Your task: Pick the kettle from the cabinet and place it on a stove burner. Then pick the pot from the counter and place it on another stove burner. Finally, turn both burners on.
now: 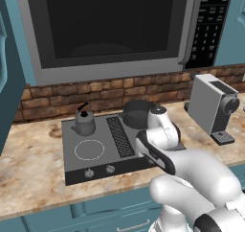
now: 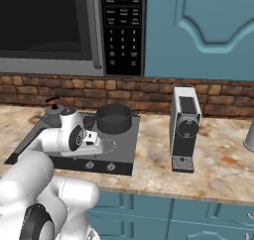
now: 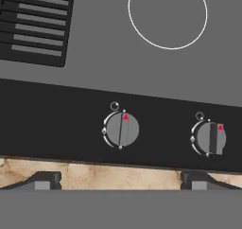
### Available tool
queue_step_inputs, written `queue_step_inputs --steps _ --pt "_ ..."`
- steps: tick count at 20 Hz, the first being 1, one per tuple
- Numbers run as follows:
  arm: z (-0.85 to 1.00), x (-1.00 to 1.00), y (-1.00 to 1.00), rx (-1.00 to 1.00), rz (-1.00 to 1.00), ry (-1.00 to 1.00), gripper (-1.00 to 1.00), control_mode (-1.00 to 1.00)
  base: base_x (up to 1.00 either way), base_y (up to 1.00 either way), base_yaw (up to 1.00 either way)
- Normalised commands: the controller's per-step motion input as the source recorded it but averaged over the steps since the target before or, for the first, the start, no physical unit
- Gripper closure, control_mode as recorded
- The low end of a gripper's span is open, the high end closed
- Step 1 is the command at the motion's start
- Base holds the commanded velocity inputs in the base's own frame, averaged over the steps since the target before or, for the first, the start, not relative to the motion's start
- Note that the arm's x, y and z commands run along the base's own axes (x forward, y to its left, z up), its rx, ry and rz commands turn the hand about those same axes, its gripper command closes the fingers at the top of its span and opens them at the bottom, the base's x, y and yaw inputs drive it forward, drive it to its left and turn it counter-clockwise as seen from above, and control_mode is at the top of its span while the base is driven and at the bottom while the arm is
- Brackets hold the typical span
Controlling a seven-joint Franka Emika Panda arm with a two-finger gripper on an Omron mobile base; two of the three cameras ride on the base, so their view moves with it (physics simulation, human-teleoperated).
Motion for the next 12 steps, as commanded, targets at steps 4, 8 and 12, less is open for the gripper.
queue_step_inputs --steps 4,8,12 --pt "-0.25 -0.28 0.0 0.0 0.0 0.0 -1.0 -1.0 0.0 0.0 0.0" --pt "-0.21 -0.11 -0.06 0.0 0.0 -0.07 -1.0 -1.0 0.0 0.0 0.0" --pt "-0.29 0.0 -0.17 0.0 0.0 -0.13 -1.0 -1.0 0.0 0.0 0.0"
